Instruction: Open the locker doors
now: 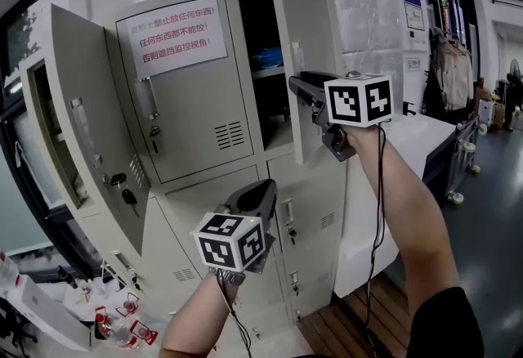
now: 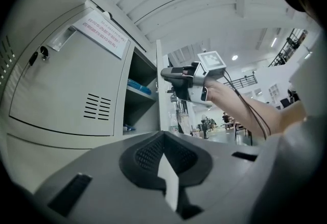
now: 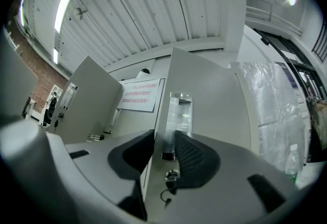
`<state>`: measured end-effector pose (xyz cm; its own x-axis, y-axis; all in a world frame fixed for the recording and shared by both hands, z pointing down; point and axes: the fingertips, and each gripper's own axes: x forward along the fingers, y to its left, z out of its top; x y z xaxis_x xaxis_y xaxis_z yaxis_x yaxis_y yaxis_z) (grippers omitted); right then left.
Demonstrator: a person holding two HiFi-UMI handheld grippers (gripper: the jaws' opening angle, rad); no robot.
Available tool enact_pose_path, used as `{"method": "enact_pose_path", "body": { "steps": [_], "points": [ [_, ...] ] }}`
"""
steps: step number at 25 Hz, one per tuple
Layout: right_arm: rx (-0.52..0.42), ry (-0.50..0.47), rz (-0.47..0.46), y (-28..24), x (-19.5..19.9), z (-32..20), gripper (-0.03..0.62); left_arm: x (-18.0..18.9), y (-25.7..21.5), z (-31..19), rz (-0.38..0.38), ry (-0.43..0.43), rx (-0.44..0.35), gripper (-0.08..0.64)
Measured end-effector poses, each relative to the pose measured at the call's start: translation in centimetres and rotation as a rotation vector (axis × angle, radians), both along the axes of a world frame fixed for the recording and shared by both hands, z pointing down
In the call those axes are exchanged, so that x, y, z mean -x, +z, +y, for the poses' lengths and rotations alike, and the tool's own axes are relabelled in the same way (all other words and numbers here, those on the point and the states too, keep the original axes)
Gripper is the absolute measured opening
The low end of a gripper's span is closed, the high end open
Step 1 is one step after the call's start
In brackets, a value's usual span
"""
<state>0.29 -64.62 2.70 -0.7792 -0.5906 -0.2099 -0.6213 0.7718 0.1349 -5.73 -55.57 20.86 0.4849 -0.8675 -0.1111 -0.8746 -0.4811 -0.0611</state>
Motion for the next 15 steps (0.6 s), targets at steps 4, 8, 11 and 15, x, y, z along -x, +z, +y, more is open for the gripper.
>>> {"method": "enact_pose_path", "body": {
  "steps": [4,8,11,15],
  "points": [
    [-0.009,0.029,-0.006,0.0,-1.4,0.7,0.126,-0.9,0.0,0.5,-0.001,0.025,0.000,-0.002],
    [-0.011,0.059,-0.028,-0.2,-3.1,1.4,0.137,-1.9,0.1,0.9,0.000,0.051,0.001,-0.002],
    [-0.010,0.095,-0.053,-0.2,-4.1,1.8,0.132,-2.4,0.3,1.0,0.004,0.068,0.007,-0.002],
    [-0.039,0.195,-0.062,0.0,-6.0,2.1,0.140,-3.0,0.6,1.2,0.003,0.089,0.015,-0.002]
  ]
}}
